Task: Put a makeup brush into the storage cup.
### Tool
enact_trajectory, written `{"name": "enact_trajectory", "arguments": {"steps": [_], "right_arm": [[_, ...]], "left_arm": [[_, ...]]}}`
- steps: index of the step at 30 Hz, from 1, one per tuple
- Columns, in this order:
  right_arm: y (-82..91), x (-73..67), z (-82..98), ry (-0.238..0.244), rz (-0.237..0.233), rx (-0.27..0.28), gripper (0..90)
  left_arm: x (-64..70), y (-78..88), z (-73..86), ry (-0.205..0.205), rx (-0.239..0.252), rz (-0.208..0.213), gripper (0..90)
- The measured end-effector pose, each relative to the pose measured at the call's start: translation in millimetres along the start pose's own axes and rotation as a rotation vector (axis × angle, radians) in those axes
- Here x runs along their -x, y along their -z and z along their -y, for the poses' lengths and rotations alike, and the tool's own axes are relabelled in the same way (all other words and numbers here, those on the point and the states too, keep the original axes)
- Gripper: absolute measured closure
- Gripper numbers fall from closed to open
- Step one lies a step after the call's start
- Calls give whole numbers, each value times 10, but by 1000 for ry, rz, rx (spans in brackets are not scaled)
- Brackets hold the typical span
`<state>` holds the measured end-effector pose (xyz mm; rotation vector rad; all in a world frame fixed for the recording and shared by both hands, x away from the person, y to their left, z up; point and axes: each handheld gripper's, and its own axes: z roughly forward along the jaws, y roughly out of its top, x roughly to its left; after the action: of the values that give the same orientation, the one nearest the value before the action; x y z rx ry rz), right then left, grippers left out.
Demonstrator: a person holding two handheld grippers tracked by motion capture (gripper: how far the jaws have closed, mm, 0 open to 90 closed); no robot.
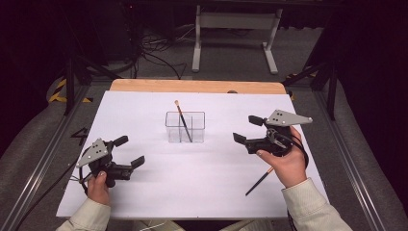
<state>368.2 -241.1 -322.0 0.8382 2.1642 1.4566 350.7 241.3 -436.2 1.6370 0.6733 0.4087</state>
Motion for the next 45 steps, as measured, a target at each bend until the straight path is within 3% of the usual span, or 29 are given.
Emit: {"name": "enact_trajectory", "arguments": {"steps": [3, 4, 5, 6, 8, 17, 23, 35, 45], "right_arm": [[51, 9, 21, 16, 16, -8, 166], [72, 15, 38, -14, 21, -39, 156], [87, 27, 58, -74, 19, -68, 133], [101, 45, 72, -104, 4, -69, 140], [134, 55, 94, -72, 22, -72, 142], [278, 111, 145, -88, 58, -107, 100], [331, 137, 207, -107, 64, -183, 84], [331, 145, 314, -165, 142, -371, 102], [300, 168, 400, -221, 155, -507, 102]], "left_arm": [[-1, -4, 2, 5, -1, -1, 4], [1, -6, 4, 3, -6, 2, 4], [4, -10, 5, 1, -6, 1, 4], [4, -10, 3, -4, -6, 2, 3], [4, -10, 1, -3, -5, 1, 3], [2, -9, 8, 3, -7, -2, 4], [4, -14, 6, -2, -11, 1, 4], [2, -38, -2, 1, -8, 4, 4], [5, -50, -3, 0, -7, 7, 4]]}}
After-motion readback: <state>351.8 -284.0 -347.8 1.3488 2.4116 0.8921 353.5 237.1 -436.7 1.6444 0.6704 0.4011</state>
